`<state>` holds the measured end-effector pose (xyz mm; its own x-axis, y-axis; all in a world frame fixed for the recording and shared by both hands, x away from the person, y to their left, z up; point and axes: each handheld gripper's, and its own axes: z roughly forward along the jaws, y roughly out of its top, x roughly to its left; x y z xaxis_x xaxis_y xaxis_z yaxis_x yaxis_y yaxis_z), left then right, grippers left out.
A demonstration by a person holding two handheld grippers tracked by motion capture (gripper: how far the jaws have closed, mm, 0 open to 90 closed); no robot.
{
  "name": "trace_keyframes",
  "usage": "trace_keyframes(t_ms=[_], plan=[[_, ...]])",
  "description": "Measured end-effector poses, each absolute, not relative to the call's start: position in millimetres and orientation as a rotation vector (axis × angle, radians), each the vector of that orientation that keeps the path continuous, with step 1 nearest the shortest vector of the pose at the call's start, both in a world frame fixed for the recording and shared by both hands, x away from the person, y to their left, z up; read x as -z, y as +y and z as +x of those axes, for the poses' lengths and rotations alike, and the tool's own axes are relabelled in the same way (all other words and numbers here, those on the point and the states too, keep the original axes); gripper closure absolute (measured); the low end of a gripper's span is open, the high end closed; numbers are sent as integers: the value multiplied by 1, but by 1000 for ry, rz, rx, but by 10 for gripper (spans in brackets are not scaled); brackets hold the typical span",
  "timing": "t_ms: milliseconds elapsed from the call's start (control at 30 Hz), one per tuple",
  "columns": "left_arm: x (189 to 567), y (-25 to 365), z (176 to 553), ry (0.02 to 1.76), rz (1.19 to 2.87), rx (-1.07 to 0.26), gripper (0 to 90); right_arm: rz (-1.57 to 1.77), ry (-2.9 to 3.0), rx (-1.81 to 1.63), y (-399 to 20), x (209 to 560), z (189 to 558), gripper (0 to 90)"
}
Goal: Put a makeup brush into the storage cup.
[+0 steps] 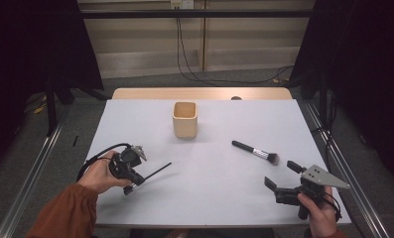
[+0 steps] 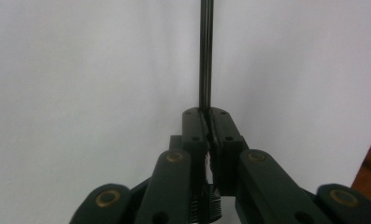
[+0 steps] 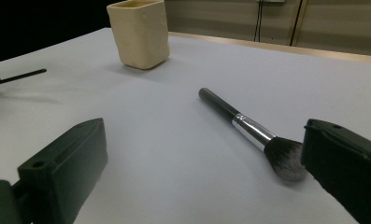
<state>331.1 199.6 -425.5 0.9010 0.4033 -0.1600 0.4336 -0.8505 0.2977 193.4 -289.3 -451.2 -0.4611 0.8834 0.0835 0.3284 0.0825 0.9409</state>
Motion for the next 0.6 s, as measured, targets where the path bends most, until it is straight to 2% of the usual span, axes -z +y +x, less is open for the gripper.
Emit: trace_keyframes(t_ms=[267,467,600], plan=[[419,208,333,721,2594,127,860,1194,1842,-1381,-289,451,194,5],[414,213,329,753,2462,62,861,1196,1842,-1381,-289,451,194,5],[415,217,330,769,2439,56,860,1192,1842,-1383,-289,451,194,5]])
